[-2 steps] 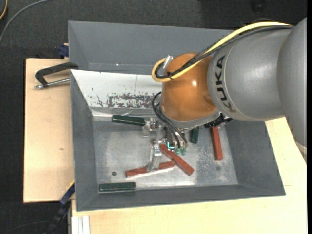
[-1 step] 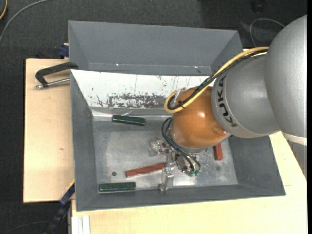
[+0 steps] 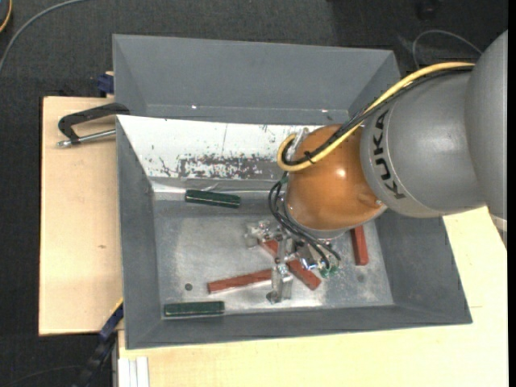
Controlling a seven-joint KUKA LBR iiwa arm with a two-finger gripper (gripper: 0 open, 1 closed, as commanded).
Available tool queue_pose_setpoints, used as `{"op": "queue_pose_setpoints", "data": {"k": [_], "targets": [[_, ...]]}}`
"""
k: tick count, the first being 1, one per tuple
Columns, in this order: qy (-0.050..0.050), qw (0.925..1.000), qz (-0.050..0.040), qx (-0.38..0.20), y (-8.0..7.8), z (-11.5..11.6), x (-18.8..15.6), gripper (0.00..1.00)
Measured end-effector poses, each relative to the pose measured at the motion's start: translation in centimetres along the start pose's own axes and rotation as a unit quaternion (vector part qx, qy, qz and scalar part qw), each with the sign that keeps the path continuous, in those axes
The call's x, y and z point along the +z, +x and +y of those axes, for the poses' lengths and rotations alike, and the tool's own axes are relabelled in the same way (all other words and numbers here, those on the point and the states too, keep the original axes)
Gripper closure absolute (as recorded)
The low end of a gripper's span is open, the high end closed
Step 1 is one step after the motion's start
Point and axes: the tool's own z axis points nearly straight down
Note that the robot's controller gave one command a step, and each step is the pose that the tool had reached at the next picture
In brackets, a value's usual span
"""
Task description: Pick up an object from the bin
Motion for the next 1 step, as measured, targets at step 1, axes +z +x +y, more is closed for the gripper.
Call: {"op": "queue_pose_setpoints", "data": {"k": [1], "targets": [[0.000,0.9983,0.0009,0.058,0.05,-0.42,-0.89,0.00]]}}
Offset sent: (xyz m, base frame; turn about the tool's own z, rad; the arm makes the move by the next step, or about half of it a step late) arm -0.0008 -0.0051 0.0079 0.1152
